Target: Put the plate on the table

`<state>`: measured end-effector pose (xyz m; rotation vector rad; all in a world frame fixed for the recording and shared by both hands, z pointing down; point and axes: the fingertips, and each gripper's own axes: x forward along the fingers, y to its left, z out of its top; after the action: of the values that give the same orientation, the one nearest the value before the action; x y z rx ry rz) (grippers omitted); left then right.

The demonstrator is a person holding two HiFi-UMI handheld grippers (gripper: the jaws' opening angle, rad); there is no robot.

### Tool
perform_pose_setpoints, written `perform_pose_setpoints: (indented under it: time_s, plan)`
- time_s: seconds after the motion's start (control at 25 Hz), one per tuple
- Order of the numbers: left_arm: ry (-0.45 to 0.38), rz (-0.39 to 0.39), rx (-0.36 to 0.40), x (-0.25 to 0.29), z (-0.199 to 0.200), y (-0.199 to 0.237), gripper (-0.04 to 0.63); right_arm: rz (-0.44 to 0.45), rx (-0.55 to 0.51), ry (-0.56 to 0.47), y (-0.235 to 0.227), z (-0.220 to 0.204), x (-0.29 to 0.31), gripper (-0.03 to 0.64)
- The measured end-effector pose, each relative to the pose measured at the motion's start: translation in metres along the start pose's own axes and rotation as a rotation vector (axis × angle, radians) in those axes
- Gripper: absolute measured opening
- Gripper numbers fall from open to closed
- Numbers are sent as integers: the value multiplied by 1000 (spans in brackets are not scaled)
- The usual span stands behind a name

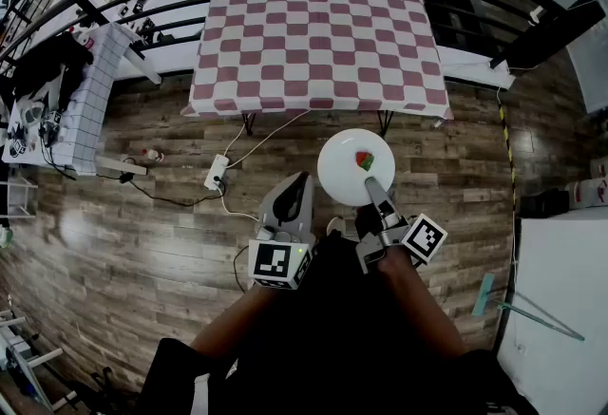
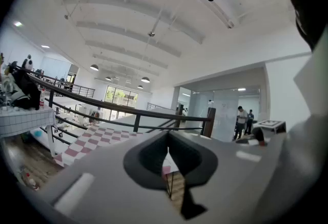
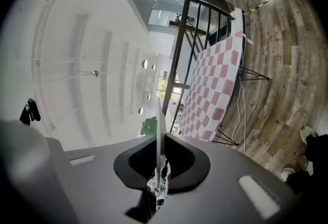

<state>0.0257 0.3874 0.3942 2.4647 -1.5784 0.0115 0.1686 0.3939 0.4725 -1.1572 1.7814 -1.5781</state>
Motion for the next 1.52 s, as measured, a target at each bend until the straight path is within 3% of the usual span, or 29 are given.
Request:
perform_pose_setpoints:
  time_s: [0.32, 0.64, 0.88, 1.12, 1.52]
  plan:
    - [28, 11, -16, 16, -11, -1, 9, 20, 7, 19, -4, 11, 9, 15]
    - [-7, 49, 11, 33, -8, -16, 9, -36, -23, 62, -25, 36, 7, 15]
    - [-45, 114, 54, 41, -1, -15, 9, -8, -40, 99, -38, 57, 7, 15]
    - [-51, 183, 17, 46, 5, 5, 9, -22, -36, 112, -42, 71, 19, 15]
    - [-58, 94, 31, 96, 8, 13, 9, -24, -2, 58, -41, 91, 51, 15]
